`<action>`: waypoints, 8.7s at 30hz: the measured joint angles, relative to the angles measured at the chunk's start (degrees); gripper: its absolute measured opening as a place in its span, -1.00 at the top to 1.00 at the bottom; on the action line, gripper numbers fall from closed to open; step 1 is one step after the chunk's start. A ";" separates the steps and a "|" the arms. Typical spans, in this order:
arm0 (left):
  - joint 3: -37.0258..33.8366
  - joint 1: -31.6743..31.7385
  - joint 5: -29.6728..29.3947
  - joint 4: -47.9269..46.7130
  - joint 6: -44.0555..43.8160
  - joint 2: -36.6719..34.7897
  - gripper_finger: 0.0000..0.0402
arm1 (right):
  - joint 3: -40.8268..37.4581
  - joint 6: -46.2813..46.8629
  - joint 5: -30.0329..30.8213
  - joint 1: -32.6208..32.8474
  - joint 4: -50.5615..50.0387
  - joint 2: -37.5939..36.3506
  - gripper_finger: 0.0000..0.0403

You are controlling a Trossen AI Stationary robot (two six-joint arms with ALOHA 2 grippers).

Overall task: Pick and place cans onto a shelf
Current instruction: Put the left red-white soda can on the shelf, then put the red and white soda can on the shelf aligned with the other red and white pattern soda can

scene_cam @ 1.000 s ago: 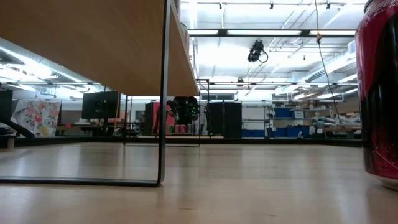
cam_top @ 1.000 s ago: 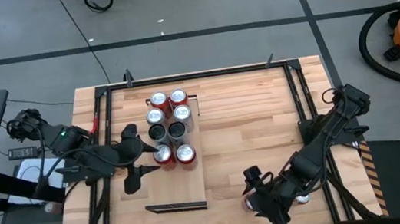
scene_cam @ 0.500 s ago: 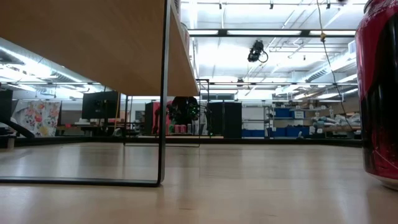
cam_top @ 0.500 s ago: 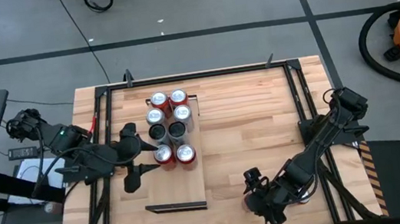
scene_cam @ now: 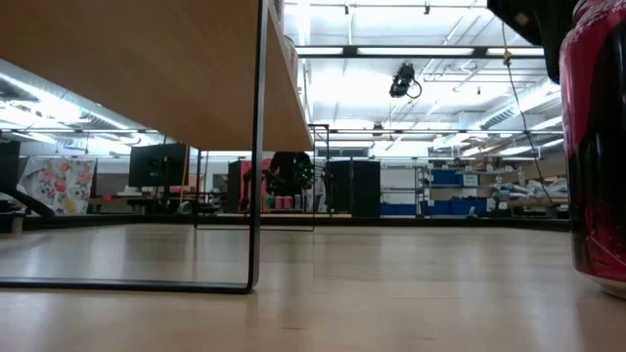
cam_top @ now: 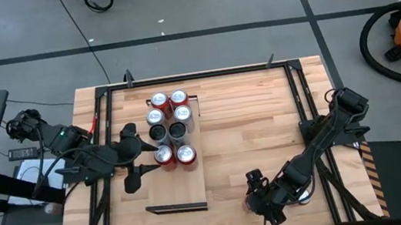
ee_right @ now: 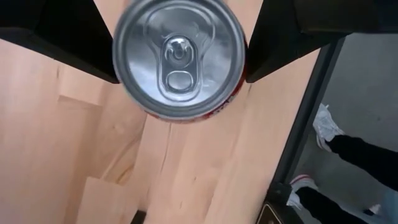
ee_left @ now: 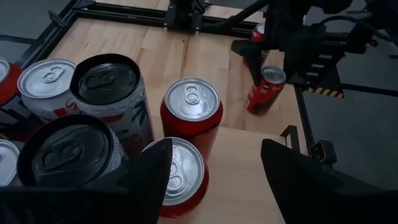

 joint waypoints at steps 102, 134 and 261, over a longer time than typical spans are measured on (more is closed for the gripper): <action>0.02 0.90 0.17 -4.04 0.67 -3.69 -0.70 | 53.31 -13.79 7.65 -22.11 -10.52 16.84 -0.73; 0.07 0.90 1.20 -5.88 1.17 -4.76 -0.70 | 35.20 -6.68 0.06 -17.40 -11.97 12.14 -0.47; -8.07 -14.60 -0.11 -9.52 -27.94 -0.52 0.10 | 27.73 10.19 -8.44 -15.90 -24.74 6.93 0.22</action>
